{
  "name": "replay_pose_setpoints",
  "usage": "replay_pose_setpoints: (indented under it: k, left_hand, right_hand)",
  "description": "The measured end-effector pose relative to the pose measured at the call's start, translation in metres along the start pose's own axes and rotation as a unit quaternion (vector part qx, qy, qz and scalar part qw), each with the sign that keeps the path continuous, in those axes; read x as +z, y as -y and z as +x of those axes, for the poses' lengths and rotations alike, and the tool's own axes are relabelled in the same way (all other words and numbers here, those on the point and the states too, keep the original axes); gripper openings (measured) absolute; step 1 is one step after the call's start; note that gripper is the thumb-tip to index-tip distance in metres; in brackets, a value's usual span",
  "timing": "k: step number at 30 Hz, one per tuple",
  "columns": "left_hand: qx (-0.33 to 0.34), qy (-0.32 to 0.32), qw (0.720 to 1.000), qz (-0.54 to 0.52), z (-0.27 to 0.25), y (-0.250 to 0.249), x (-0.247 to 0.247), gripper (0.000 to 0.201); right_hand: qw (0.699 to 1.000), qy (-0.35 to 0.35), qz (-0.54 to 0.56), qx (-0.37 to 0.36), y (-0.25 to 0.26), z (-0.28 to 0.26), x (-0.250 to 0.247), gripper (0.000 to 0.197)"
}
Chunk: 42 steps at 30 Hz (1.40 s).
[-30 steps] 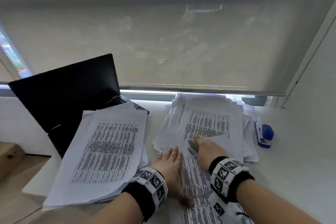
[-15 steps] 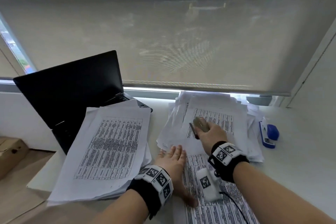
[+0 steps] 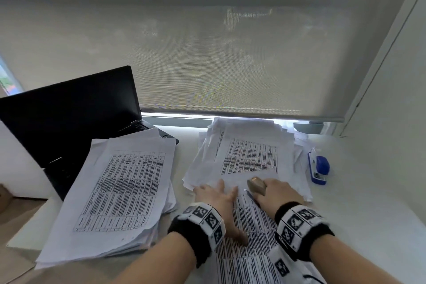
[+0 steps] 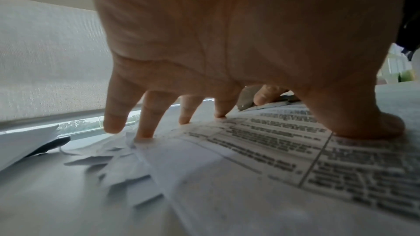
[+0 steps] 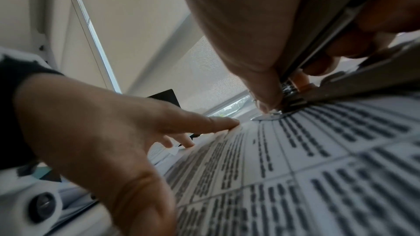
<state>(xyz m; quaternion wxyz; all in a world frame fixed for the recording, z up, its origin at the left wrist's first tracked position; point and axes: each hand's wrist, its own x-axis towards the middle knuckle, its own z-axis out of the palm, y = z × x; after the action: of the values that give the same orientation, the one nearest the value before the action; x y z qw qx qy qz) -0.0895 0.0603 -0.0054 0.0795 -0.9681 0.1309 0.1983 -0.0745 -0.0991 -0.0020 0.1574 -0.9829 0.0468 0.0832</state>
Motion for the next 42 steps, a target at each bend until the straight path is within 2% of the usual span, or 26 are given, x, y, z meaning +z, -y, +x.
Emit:
replay_pose_setpoints:
  k: [8, 13, 18, 22, 26, 29, 34, 38, 42]
  left_hand:
    - [-0.004, 0.009, 1.000, -0.009, 0.000, -0.003, 0.001, 0.129]
    - [0.001, 0.003, 1.000, -0.014, 0.000, -0.001, 0.001, 0.130]
    - [0.005, -0.007, 1.000, -0.013, 0.000, -0.001, 0.000, 0.121]
    - [-0.002, -0.004, 1.000, -0.015, 0.003, -0.001, 0.002, 0.116]
    - [-0.003, 0.018, 1.000, -0.017, 0.003, -0.003, -0.001, 0.130]
    - [-0.004, 0.022, 1.000, -0.015, 0.004, -0.003, -0.001, 0.133]
    - [-0.007, 0.028, 0.999, -0.024, 0.003, -0.003, -0.002, 0.134]
    - [-0.004, 0.034, 0.998, -0.043, 0.001, -0.004, -0.008, 0.133]
    - [-0.001, 0.040, 0.999, -0.033, -0.001, -0.007, -0.014, 0.129]
  right_hand:
    - [0.999, 0.024, 0.012, 0.047, 0.015, 0.022, 0.001, 0.042]
    - [0.997, -0.039, 0.005, 0.072, 0.020, 0.021, 0.008, 0.048]
    - [0.992, -0.057, 0.067, 0.087, 0.028, 0.036, 0.013, 0.048]
    - [0.986, -0.049, 0.139, 0.073, 0.027, 0.042, 0.011, 0.048]
    - [0.982, -0.068, 0.172, 0.037, 0.007, 0.031, 0.003, 0.036]
    - [0.987, -0.064, 0.148, 0.024, -0.019, 0.017, -0.004, 0.034]
    - [0.994, -0.024, 0.088, 0.053, -0.053, 0.004, -0.007, 0.041]
    - [0.996, -0.009, 0.071, 0.054, -0.046, 0.004, -0.009, 0.040]
    - [0.995, -0.017, 0.052, 0.077, -0.031, 0.013, -0.007, 0.050]
